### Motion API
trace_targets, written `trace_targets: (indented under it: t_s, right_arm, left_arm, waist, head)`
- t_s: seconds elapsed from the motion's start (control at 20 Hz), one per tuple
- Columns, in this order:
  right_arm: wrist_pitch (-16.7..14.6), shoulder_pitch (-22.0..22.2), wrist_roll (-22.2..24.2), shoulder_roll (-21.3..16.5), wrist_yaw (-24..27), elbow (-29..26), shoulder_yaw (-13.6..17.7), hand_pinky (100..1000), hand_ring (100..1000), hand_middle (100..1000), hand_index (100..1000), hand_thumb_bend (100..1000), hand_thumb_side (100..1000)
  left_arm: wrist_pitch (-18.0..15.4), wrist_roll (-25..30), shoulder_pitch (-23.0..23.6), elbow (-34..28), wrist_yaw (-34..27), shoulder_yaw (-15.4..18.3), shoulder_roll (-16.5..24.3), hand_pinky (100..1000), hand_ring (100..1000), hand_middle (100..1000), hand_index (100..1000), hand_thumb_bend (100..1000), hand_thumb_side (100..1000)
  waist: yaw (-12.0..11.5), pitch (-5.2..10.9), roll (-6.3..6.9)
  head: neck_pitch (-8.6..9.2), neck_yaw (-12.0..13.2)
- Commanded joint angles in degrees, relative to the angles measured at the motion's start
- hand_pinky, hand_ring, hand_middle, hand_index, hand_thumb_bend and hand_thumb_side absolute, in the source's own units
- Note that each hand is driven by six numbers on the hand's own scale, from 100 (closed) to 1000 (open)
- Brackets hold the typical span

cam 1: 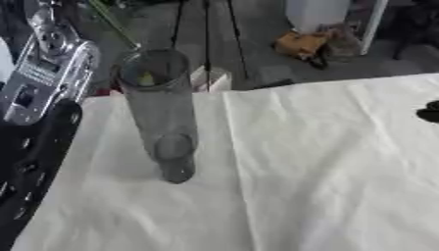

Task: Arrange flowers into the vase.

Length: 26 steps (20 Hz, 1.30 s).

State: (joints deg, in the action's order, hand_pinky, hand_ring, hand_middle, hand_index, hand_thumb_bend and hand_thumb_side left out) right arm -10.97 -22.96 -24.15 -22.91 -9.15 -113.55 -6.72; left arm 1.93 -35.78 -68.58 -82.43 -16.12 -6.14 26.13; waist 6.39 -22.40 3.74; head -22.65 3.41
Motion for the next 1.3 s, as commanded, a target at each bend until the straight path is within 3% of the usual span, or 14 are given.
trace_targets:
  t_s: [0.05,0.45,0.95,1.3]
  right_arm:
    - [0.06,-0.27,-0.13,-0.63,0.21,-1.04,0.45,719,647,612,836,100,1000]
    - [0.24,0.44,-0.15,-0.82,0.56,-1.04,0.64,719,649,615,835,100,1000]
    - [0.38,0.57,-0.11,-0.97,1.3,-1.04,0.94,718,652,618,834,100,1000]
    - [0.53,0.65,-0.21,-0.96,1.58,-1.04,1.01,718,653,618,834,100,1000]
  left_arm:
    - [-0.65,-0.14,-1.93,-1.04,0.65,-0.04,1.63,100,100,100,100,198,554]
    - [1.87,-1.17,-2.98,-4.06,0.26,-0.84,2.2,100,100,100,100,207,546]
    - [12.99,-7.06,-2.97,-4.88,-4.63,-1.47,1.8,100,100,100,100,198,543]
    - [16.05,-8.79,-2.53,-6.39,-5.79,-1.7,1.45,100,100,100,100,192,544]
  waist:
    - [-0.07,0.73,0.57]
    - [-0.59,2.82,0.64]
    - [-1.08,5.0,0.6]
    - [-1.45,5.8,0.62]
  head:
    - [-0.1,-0.13]
    - [-2.06,-0.37]
    - [-3.85,-0.92]
    - [-4.52,-1.24]
